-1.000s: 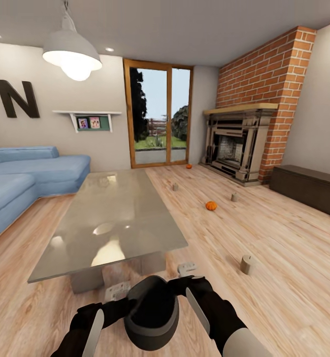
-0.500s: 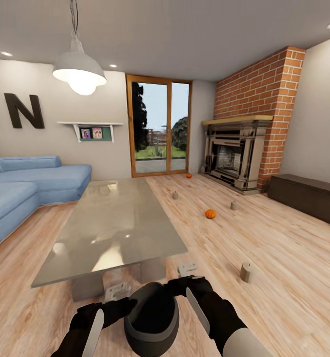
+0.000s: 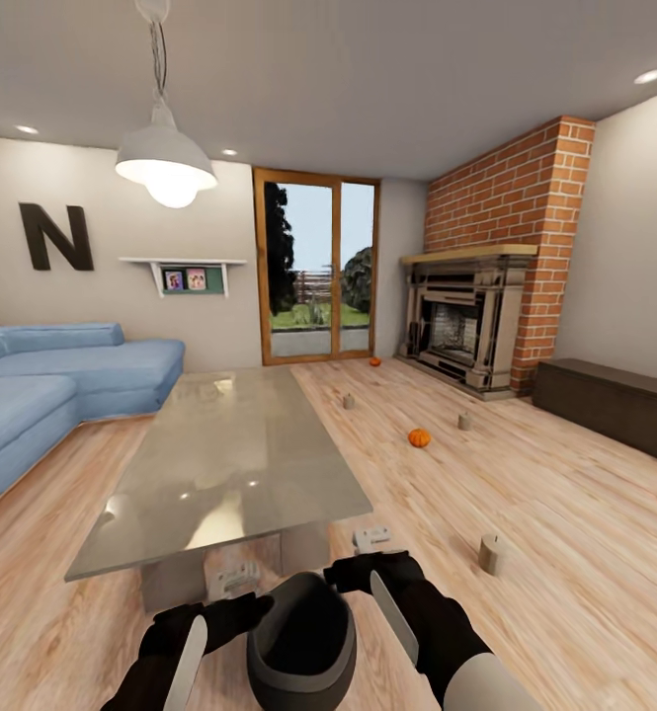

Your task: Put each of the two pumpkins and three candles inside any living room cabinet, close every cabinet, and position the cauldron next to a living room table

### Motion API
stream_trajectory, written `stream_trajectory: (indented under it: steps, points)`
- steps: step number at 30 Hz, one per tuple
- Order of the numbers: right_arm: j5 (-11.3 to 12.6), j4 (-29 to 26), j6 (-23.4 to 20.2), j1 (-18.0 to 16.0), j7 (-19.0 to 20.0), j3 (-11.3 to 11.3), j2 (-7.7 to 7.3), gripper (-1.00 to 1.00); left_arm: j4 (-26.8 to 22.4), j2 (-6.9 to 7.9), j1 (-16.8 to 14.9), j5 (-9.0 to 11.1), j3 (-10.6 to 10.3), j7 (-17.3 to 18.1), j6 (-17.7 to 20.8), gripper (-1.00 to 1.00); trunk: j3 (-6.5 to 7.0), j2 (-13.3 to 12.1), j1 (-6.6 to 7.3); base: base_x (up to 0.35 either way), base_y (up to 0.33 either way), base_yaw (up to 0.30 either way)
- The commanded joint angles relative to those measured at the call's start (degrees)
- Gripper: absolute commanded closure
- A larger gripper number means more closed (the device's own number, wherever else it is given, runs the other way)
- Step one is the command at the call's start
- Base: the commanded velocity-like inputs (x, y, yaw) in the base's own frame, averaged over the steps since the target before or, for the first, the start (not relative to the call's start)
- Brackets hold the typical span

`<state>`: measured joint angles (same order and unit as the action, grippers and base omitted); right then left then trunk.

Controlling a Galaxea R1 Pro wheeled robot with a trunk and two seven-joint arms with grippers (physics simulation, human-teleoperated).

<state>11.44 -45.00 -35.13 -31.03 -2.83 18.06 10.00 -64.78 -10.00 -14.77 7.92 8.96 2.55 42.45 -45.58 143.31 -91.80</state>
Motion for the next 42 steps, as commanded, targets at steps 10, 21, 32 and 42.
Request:
stream_trajectory:
  steps: [10,21,32,42]
  points:
    - [0.1,0.0,-0.2,0.0,0.0,0.0,0.0,-1.0,0.0,0.0,0.0,0.0,0.0,0.1,0.1,-1.0,1.25,-0.5,0.37,0.0,0.0,0.0]
    - [0.2,0.1,-0.5,0.0,0.0,-0.1,0.0,-1.0,0.0,0.0,0.0,0.0,0.0,0.1,0.1,-1.0,2.18,-4.1,2.35,0.0,0.0,0.0]
    - [0.1,0.1,-0.6,0.0,0.0,0.0,0.0,-1.0,0.0,0.0,-0.1,0.0,0.0,0.1,0.1,-1.0,3.12,-8.5,4.76,-0.02,0.0,0.0]
    - [0.1,0.1,-0.6,0.0,0.0,0.0,0.0,-1.0,0.0,0.0,-0.1,0.0,0.0,0.0,0.1,-1.0,3.96,-12.6,6.96,-0.08,0.0,0.0]
